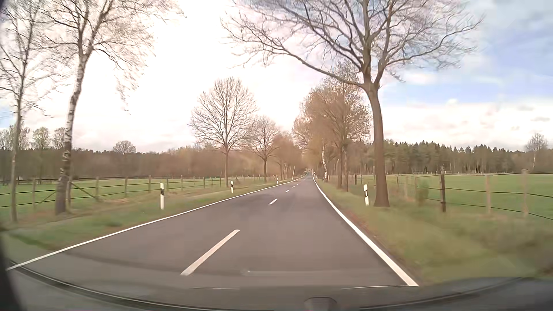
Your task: Follow the waypoints while adhering to traffic rules and regulations
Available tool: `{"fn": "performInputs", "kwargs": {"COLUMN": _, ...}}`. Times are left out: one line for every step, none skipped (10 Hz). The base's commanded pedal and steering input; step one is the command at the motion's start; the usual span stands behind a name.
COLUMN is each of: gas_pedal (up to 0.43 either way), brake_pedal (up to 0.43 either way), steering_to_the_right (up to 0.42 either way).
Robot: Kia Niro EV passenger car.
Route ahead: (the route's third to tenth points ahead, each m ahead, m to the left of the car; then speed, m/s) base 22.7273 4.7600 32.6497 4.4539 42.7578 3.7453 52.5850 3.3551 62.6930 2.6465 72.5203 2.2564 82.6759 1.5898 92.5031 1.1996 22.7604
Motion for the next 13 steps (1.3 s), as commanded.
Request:
{"fn": "performInputs", "kwargs": {"gas_pedal": 0.039, "brake_pedal": 0.0, "steering_to_the_right": 0.014}}
{"fn": "performInputs", "kwargs": {"gas_pedal": 0.039, "brake_pedal": 0.0, "steering_to_the_right": 0.014}}
{"fn": "performInputs", "kwargs": {"gas_pedal": 0.039, "brake_pedal": 0.0, "steering_to_the_right": 0.013}}
{"fn": "performInputs", "kwargs": {"gas_pedal": 0.039, "brake_pedal": 0.0, "steering_to_the_right": 0.012}}
{"fn": "performInputs", "kwargs": {"gas_pedal": 0.039, "brake_pedal": 0.0, "steering_to_the_right": 0.011}}
{"fn": "performInputs", "kwargs": {"gas_pedal": 0.039, "brake_pedal": 0.0, "steering_to_the_right": 0.011}}
{"fn": "performInputs", "kwargs": {"gas_pedal": 0.039, "brake_pedal": 0.0, "steering_to_the_right": 0.011}}
{"fn": "performInputs", "kwargs": {"gas_pedal": 0.039, "brake_pedal": 0.0, "steering_to_the_right": 0.01}}
{"fn": "performInputs", "kwargs": {"gas_pedal": 0.039, "brake_pedal": 0.0, "steering_to_the_right": 0.007}}
{"fn": "performInputs", "kwargs": {"gas_pedal": 0.039, "brake_pedal": 0.0, "steering_to_the_right": 0.002}}
{"fn": "performInputs", "kwargs": {"gas_pedal": 0.039, "brake_pedal": 0.0, "steering_to_the_right": 0.001}}
{"fn": "performInputs", "kwargs": {"gas_pedal": 0.028, "brake_pedal": 0.0, "steering_to_the_right": 0.001}}
{"fn": "performInputs", "kwargs": {"gas_pedal": 0.008, "brake_pedal": 0.0, "steering_to_the_right": 0.0}}
